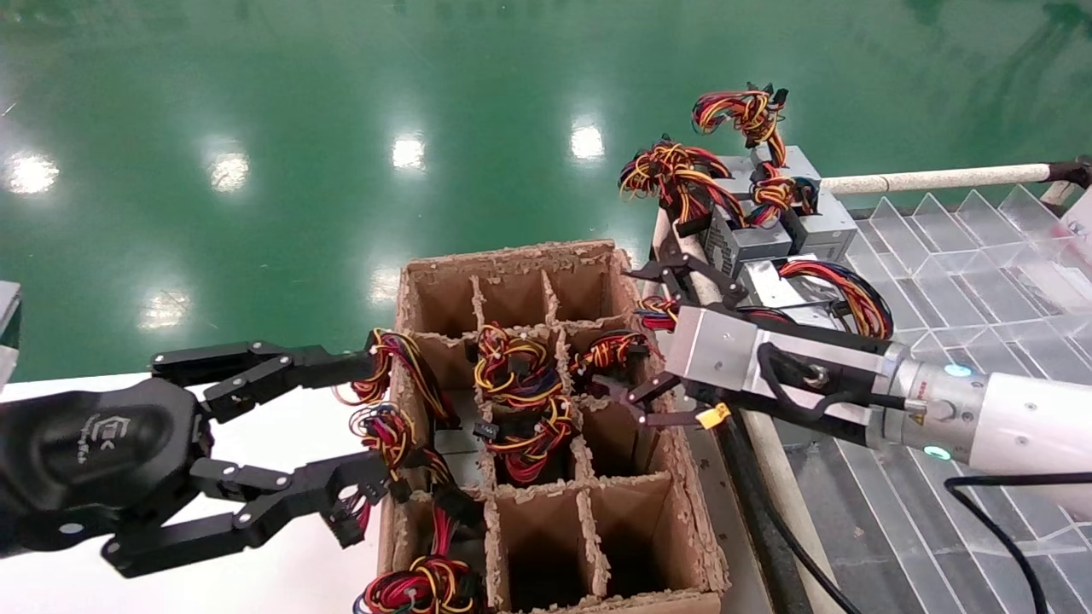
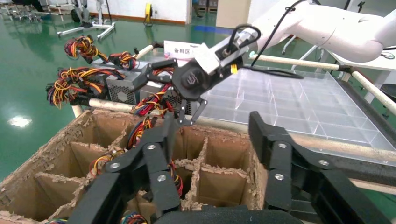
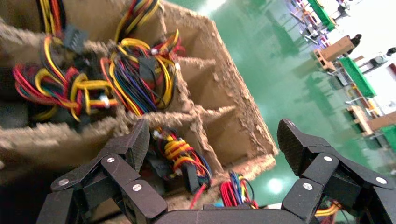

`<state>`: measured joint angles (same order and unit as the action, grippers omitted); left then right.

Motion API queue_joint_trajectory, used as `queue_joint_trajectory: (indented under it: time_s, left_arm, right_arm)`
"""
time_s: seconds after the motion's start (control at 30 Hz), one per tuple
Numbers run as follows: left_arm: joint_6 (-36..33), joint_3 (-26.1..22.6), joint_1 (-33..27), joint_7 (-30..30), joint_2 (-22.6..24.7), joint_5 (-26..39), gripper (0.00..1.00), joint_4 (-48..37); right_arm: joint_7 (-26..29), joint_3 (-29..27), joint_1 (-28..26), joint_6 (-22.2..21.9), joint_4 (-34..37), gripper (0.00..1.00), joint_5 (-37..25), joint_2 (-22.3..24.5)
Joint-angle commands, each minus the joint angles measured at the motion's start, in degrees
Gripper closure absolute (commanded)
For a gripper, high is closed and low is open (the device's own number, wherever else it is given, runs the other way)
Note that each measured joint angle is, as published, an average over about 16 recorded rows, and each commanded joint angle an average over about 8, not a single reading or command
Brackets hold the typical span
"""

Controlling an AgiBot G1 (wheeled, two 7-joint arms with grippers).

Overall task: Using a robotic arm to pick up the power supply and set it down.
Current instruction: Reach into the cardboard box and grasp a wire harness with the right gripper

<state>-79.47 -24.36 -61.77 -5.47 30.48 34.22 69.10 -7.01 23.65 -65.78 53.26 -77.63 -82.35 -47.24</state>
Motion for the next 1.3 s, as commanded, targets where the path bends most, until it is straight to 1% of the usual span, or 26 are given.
queue_joint_trajectory:
  time_s: [0.03,0.3,0.43,0.77,1.0,1.2,1.23,1.27,1.3]
  left_arm:
    - [0.0,0.0,0.0,0.0,0.0,0.0,1.0,0.0]
    - [0.0,0.0,0.0,0.0,0.0,0.0,1.0,0.0]
    - [0.0,0.0,0.0,0.0,0.0,0.0,1.0,0.0]
    - [0.0,0.0,0.0,0.0,0.0,0.0,1.0,0.0]
    - [0.0,0.0,0.0,0.0,0.0,0.0,1.0,0.0]
    - [0.0,0.0,0.0,0.0,0.0,0.0,1.0,0.0]
    - [0.0,0.0,0.0,0.0,0.0,0.0,1.0,0.0]
    - [0.0,0.0,0.0,0.0,0.0,0.0,1.0,0.0]
    - [0.0,0.0,0.0,0.0,0.0,0.0,1.0,0.0]
  right_arm:
    - [-0.57,0.49,-0.23,-0.41,-0.03,1.0,-1.44,-0.2]
    - [-1.58,2.1,-1.34,-3.75,-0.02,1.0,-7.33,-2.36]
    - [-1.37,2.93,-2.02,-4.12,-0.05,1.0,-9.63,-2.88]
    - [0.77,5.06,-4.59,-1.25,-0.07,1.0,-14.16,-2.2]
    - [1.31,6.46,-6.37,1.03,-0.1,1.0,-16.16,-2.46]
    - [1.81,7.69,-8.9,3.73,-0.13,1.0,-17.69,-2.97]
    - [1.99,7.89,-9.46,4.28,-0.14,0.99,-17.94,-3.05]
    - [2.21,8.06,-10.04,4.83,-0.15,0.93,-18.16,-3.14]
    - [2.42,8.22,-10.6,5.35,-0.16,0.81,-18.35,-3.23]
